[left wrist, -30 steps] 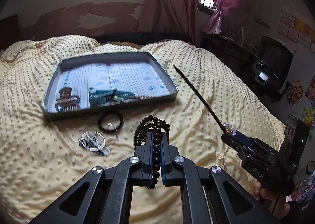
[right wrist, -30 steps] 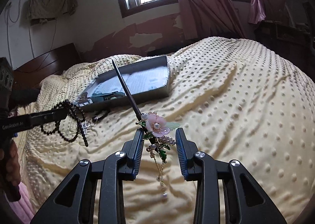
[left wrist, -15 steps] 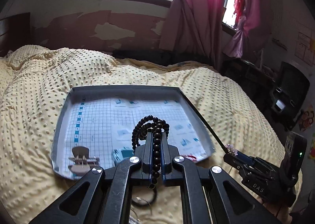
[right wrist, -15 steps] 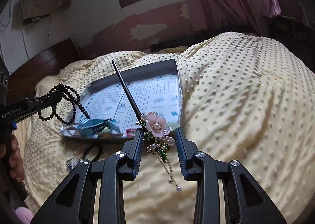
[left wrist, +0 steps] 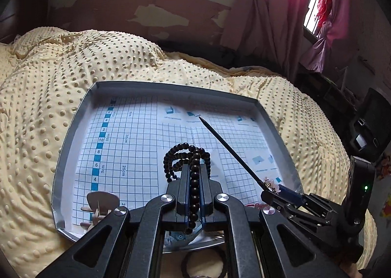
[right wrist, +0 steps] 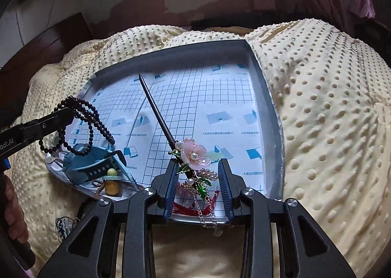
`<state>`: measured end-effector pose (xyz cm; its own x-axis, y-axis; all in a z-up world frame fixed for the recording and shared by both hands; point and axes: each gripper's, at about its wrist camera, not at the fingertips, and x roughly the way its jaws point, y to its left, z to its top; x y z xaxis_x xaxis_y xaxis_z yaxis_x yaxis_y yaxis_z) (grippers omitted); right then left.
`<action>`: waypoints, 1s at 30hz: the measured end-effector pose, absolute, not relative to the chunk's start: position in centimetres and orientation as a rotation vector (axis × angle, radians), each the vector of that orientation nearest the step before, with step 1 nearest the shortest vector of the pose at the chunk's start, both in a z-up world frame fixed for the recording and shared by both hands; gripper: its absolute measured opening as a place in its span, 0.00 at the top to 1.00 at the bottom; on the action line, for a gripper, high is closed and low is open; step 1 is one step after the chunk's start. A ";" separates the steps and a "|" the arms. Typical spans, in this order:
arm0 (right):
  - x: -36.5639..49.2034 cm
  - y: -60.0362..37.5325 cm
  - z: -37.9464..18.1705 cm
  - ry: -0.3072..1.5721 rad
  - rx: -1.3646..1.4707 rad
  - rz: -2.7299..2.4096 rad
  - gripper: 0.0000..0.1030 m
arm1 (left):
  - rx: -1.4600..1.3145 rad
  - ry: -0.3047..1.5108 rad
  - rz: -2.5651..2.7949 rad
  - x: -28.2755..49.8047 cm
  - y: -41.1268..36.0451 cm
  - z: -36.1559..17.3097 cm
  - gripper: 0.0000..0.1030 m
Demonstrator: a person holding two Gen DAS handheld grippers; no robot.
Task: Organize jewelry
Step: 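Carry the hairpin and bead string into the grey tray and open both grippers, then withdraw both tools from the tray toward the items left on the quilt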
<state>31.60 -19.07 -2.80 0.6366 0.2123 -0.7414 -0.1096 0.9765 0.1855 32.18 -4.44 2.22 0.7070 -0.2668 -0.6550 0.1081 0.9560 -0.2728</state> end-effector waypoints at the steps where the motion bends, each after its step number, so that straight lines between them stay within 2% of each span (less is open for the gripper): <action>1: 31.6 -19.0 -2.8 0.865 0.125 0.183 0.71 | -0.218 0.763 -0.211 32.1 -4.5 2.1 0.94; 4: 31.9 -19.2 -2.9 0.864 0.138 0.183 0.71 | -0.219 0.788 -0.211 32.2 -4.5 1.7 0.94; 6: 31.9 -19.3 -2.9 0.866 0.145 0.187 0.65 | -0.227 0.804 -0.207 32.0 -4.5 1.5 0.94; 8: 31.5 -19.7 -2.6 0.859 0.145 0.181 0.54 | -0.236 0.818 -0.199 31.9 -4.3 1.4 0.93; 9: 31.2 -19.9 -2.4 0.851 0.147 0.180 0.53 | -0.244 0.822 -0.197 31.7 -4.2 1.4 0.91; 10: 30.9 -20.1 -2.2 0.843 0.149 0.181 0.53 | -0.249 0.823 -0.193 31.6 -4.0 1.5 0.84; 11: 30.6 -20.3 -1.9 0.834 0.151 0.180 0.53 | -0.254 0.817 -0.191 31.3 -3.9 1.6 0.71; 12: 30.1 -20.5 -1.6 0.823 0.153 0.180 0.52 | -0.261 0.810 -0.195 31.0 -3.7 1.7 0.62; 13: 29.8 -20.7 -1.3 0.813 0.153 0.178 0.52 | -0.265 0.804 -0.198 30.8 -3.6 1.8 0.40; 14: 29.4 -20.9 -1.0 0.804 0.151 0.174 0.49 | -0.272 0.789 -0.200 30.3 -3.5 2.1 0.29; 16: 28.3 -21.4 -0.1 0.770 0.154 0.174 0.44 | -0.280 0.761 -0.207 29.4 -3.4 2.7 0.27; 20: 25.7 -22.1 1.9 0.695 0.161 0.188 0.27 | -0.302 0.698 -0.239 26.6 -3.1 4.0 0.03; 21: 25.0 -22.2 2.4 0.675 0.161 0.193 0.24 | -0.305 0.679 -0.244 25.9 -3.1 4.3 0.01; 23: 23.1 -22.5 3.4 0.627 0.156 0.189 0.09 | -0.289 0.637 -0.253 24.0 -3.1 5.0 0.00; 25: 21.1 -22.7 4.6 0.575 0.154 0.184 0.03 | -0.268 0.608 -0.249 22.4 -3.3 5.7 0.00; 30: 16.1 -23.2 6.6 0.462 0.149 0.173 0.01 | -0.199 0.517 -0.216 17.8 -3.4 7.2 0.00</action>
<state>16.15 -23.16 6.65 0.8809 0.1988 -0.4295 -0.1314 0.9745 0.1817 17.82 -3.37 7.16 0.8474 -0.2537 -0.4663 0.1537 0.9580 -0.2419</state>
